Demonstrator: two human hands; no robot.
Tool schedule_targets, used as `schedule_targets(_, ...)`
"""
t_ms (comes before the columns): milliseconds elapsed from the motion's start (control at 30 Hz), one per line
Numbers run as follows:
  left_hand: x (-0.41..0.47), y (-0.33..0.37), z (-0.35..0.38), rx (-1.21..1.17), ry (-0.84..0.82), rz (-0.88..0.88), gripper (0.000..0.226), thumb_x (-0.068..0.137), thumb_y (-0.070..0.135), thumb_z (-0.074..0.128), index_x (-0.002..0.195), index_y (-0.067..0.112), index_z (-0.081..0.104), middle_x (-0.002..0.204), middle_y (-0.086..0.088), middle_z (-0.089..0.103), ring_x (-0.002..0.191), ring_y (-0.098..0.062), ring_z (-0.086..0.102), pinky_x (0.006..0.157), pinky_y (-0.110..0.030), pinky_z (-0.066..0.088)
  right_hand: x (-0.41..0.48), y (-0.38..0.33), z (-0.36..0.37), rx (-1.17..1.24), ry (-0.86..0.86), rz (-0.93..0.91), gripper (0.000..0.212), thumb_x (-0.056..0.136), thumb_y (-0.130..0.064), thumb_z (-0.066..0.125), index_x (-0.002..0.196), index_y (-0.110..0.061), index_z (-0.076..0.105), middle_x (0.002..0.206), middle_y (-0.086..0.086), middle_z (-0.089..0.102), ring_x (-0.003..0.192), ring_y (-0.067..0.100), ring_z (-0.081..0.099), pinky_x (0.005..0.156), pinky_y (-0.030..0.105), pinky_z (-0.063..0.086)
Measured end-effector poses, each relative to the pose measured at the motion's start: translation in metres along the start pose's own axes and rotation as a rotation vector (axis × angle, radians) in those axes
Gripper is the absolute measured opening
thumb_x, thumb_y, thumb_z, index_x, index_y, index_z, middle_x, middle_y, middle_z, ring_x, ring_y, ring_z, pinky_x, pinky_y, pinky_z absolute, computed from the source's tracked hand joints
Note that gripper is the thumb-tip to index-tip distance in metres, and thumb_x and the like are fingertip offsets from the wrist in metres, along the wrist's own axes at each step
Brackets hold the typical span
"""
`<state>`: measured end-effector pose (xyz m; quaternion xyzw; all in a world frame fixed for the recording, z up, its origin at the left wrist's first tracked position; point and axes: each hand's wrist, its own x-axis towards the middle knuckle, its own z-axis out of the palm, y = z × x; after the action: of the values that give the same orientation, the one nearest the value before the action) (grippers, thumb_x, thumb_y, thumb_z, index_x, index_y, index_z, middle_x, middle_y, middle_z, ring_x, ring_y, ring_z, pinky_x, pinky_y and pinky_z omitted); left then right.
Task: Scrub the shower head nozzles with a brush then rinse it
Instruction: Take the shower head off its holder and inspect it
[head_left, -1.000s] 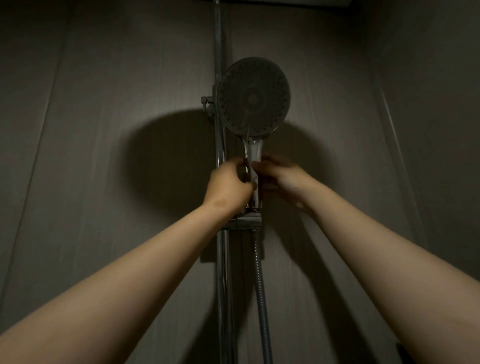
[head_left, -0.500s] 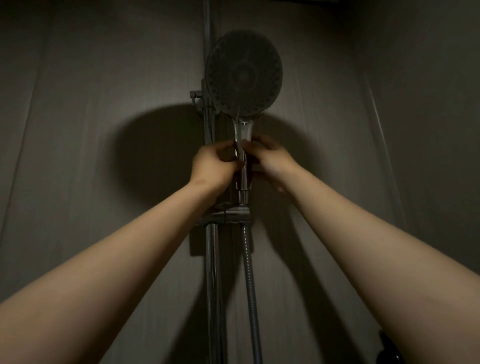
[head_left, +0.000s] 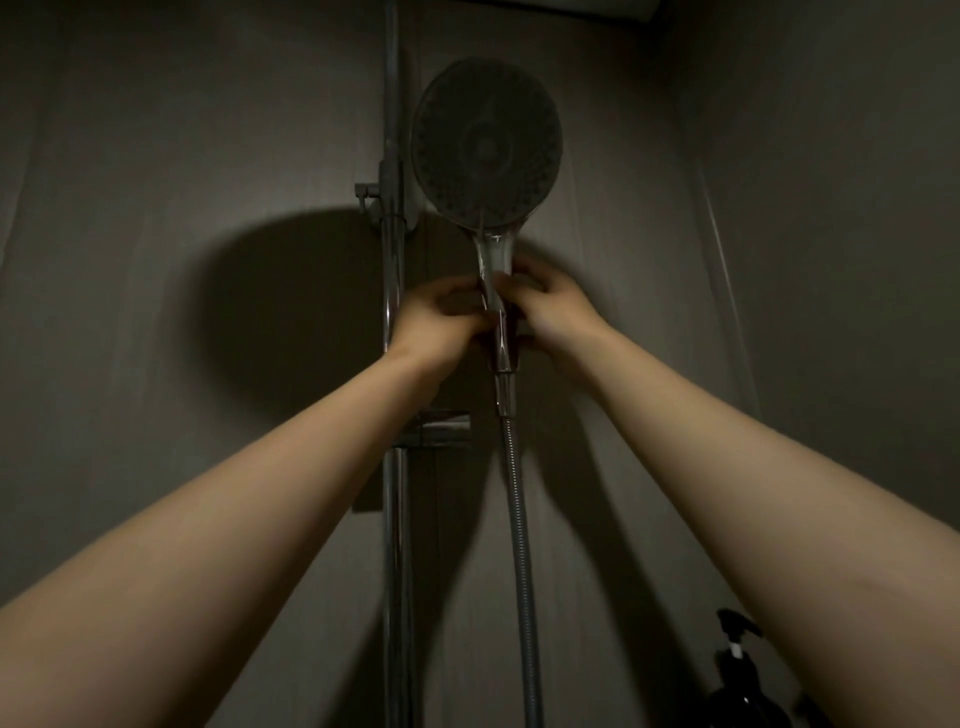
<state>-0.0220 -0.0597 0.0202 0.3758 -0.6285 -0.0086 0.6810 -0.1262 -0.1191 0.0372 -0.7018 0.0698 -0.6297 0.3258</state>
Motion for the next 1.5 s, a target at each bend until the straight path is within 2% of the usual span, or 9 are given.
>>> schedule_targets(167, -0.011, -0.006, 0.009, -0.064, -0.06, -0.053, 0.042, 0.081, 0.002, 0.068, 0.12, 0.009, 0.056, 0.115, -0.012, 0.064, 0.103, -0.029, 0.065, 0.09, -0.044, 0.054, -0.017, 0.006, -0.015, -0.001, -0.01, 0.031, 0.034, 0.093, -0.021, 0.056, 0.126, -0.015, 0.05, 0.098, 0.001, 0.062, 0.077, 0.013, 0.062, 0.063, 0.027, 0.05)
schedule_targets(300, -0.025, -0.016, 0.009, -0.021, -0.126, -0.086, 0.049, 0.081, 0.004, 0.068, 0.128, 0.012, 0.053, 0.117, -0.009, 0.065, 0.104, -0.021, 0.065, 0.09, -0.039, 0.054, -0.038, 0.013, -0.021, 0.003, -0.013, 0.07, 0.031, 0.093, -0.022, 0.056, 0.123, -0.018, 0.051, 0.102, 0.001, 0.062, 0.077, 0.013, 0.064, 0.063, 0.029, 0.053)
schedule_targets(500, -0.055, -0.026, 0.011, 0.085, -0.225, -0.022, 0.04, 0.084, 0.007, 0.065, 0.122, 0.016, 0.056, 0.1, -0.005, 0.068, 0.095, -0.018, 0.068, 0.081, -0.033, 0.058, -0.075, 0.027, -0.026, -0.013, 0.023, 0.148, 0.033, 0.093, -0.024, 0.056, 0.125, -0.018, 0.051, 0.109, 0.008, 0.065, 0.088, 0.021, 0.067, 0.08, 0.041, 0.057)
schedule_targets(633, -0.079, -0.033, 0.013, 0.087, -0.289, -0.026, 0.036, 0.085, 0.008, 0.064, 0.12, 0.013, 0.055, 0.093, -0.013, 0.069, 0.089, -0.02, 0.07, 0.08, -0.037, 0.059, -0.107, 0.036, -0.029, -0.004, 0.06, 0.193, 0.022, 0.093, -0.023, 0.056, 0.115, -0.023, 0.051, 0.089, -0.005, 0.064, 0.074, 0.008, 0.064, 0.071, 0.03, 0.055)
schedule_targets(800, -0.119, -0.049, 0.021, -0.016, -0.37, -0.088, 0.034, 0.088, 0.009, 0.06, 0.121, 0.015, 0.054, 0.099, -0.014, 0.068, 0.091, -0.019, 0.069, 0.077, -0.033, 0.06, -0.151, 0.05, -0.034, -0.072, 0.111, 0.235, 0.024, 0.093, -0.025, 0.055, 0.116, -0.017, 0.055, 0.093, -0.001, 0.067, 0.073, 0.007, 0.069, 0.061, 0.026, 0.054)
schedule_targets(967, -0.164, -0.083, 0.033, -0.094, -0.482, -0.162, 0.032, 0.087, 0.013, 0.063, 0.118, 0.021, 0.057, 0.097, -0.003, 0.066, 0.095, -0.015, 0.066, 0.082, -0.036, 0.058, -0.207, 0.063, -0.046, -0.199, 0.131, 0.297, 0.019, 0.094, -0.023, 0.054, 0.113, -0.018, 0.053, 0.086, 0.0, 0.07, 0.077, 0.012, 0.07, 0.067, 0.031, 0.054)
schedule_targets(1133, -0.216, -0.103, 0.039, -0.173, -0.57, -0.277, 0.031, 0.085, 0.008, 0.065, 0.113, 0.021, 0.058, 0.099, -0.009, 0.065, 0.098, -0.024, 0.066, 0.087, -0.043, 0.055, -0.269, 0.068, -0.051, -0.218, 0.128, 0.387, 0.017, 0.094, -0.018, 0.054, 0.11, -0.013, 0.053, 0.088, 0.005, 0.07, 0.075, 0.012, 0.069, 0.06, 0.019, 0.052)
schedule_targets(1300, -0.27, -0.098, 0.039, -0.277, -0.621, -0.386, 0.034, 0.086, 0.005, 0.062, 0.12, 0.007, 0.055, 0.088, -0.016, 0.064, 0.074, -0.015, 0.067, 0.058, -0.021, 0.055, -0.326, 0.06, -0.05, -0.276, 0.147, 0.443, 0.013, 0.094, -0.014, 0.054, 0.107, -0.013, 0.054, 0.084, -0.003, 0.068, 0.073, 0.004, 0.069, 0.058, 0.016, 0.051)
schedule_targets(1500, -0.35, -0.074, 0.03, -0.337, -0.663, -0.434, 0.029, 0.087, 0.003, 0.06, 0.116, 0.002, 0.057, 0.092, -0.024, 0.063, 0.081, -0.025, 0.063, 0.065, -0.026, 0.057, -0.409, 0.027, -0.041, -0.305, 0.191, 0.515, 0.011, 0.093, -0.008, 0.054, 0.104, -0.008, 0.054, 0.076, -0.002, 0.067, 0.068, 0.005, 0.067, 0.056, 0.017, 0.051)
